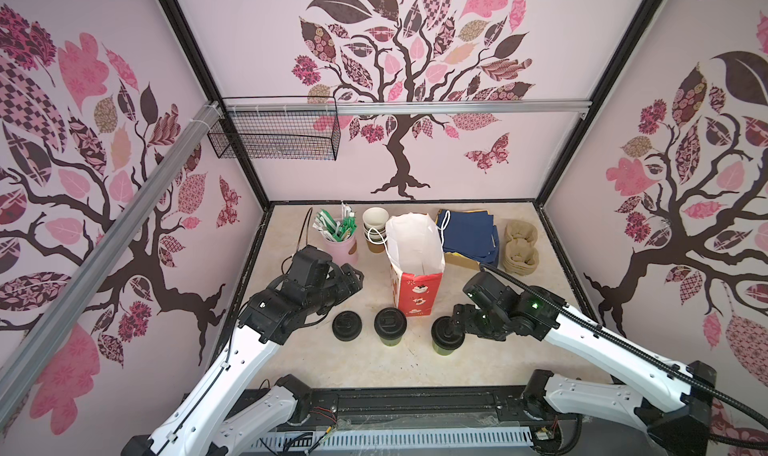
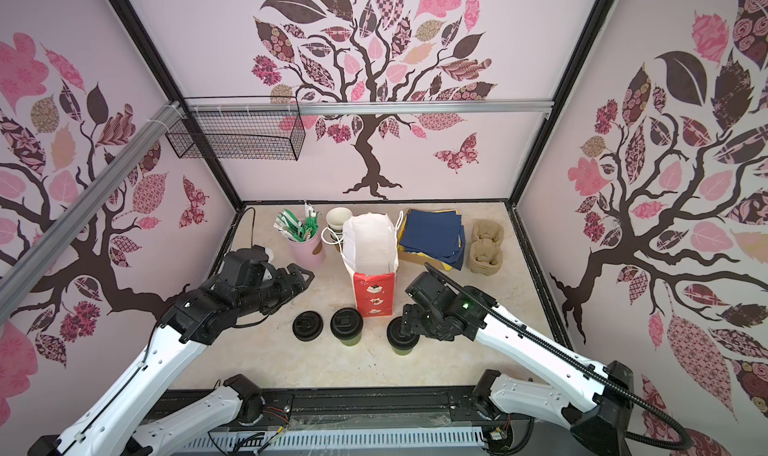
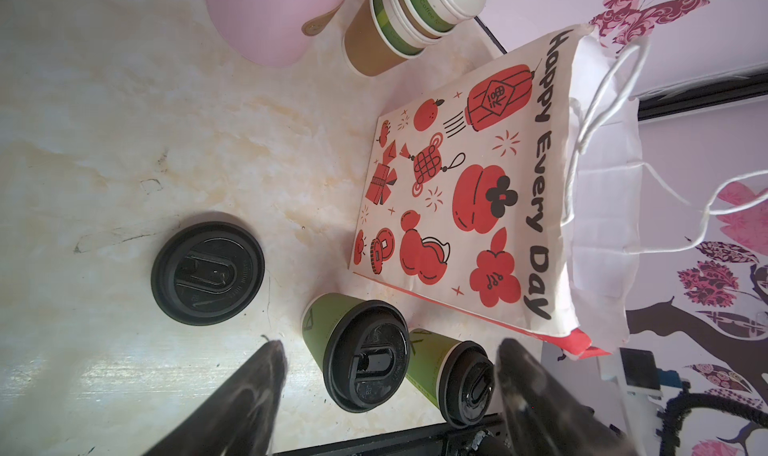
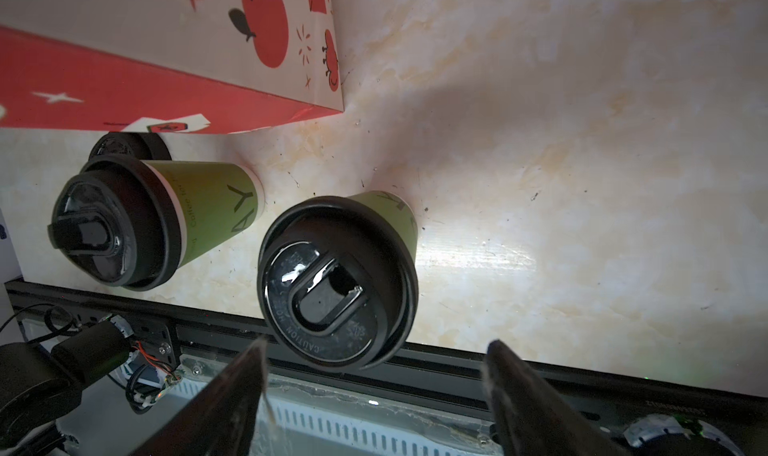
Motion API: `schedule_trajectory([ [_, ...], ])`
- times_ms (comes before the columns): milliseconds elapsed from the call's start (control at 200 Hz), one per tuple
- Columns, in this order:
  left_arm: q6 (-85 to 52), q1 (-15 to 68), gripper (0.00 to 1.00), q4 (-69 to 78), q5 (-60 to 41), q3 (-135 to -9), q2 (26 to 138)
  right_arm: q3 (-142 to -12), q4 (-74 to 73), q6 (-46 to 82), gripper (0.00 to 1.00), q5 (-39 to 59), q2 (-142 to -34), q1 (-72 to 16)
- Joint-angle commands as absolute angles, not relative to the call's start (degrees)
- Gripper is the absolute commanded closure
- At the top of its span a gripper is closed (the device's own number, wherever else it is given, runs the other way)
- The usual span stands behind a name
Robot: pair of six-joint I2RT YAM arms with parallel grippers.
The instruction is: Pack the takeout coffee
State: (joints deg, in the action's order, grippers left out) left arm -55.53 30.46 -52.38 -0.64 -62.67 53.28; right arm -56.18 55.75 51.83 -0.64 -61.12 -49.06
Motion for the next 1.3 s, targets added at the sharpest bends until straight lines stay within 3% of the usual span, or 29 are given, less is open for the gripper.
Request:
schedule_trajectory([
  [0,-55.6,30.2,0.17,-48.4,-2.0,-62.3,53.3,-55.9,54.8,53.3,0.1,-1.2,-61.7,-50.5],
  [490,-53.2,30.2,0.17,-44.4,-4.0,-62.7,54.7,-57.1,56.1,55.3,0.07,-5.5,-64.2,-56.6],
  [600,-51.1,30.3,0.17,-43.8,-4.7,-64.2,55.2,-59.9,59.1,57.6,0.1,-11.6,-62.8,-56.1],
  [805,-46.0,30.2,0.16,-41.4,-5.5,-67.3,56.5,-66.6,63.0,46.0,0.15,-10.6,-60.3,-35.1],
  [990,-40.7,30.1,0.15,-40.7,-4.5,-71.1,59.1,-73.3,58.2,26.8,0.17,-3.0,-68.5,-10.3],
  [1295,-35.4,30.0,0.13,-40.0,0.0,-73.5,62.1,-87.2,50.8,12.5,0.26,-3.4,-90.8,4.1],
])
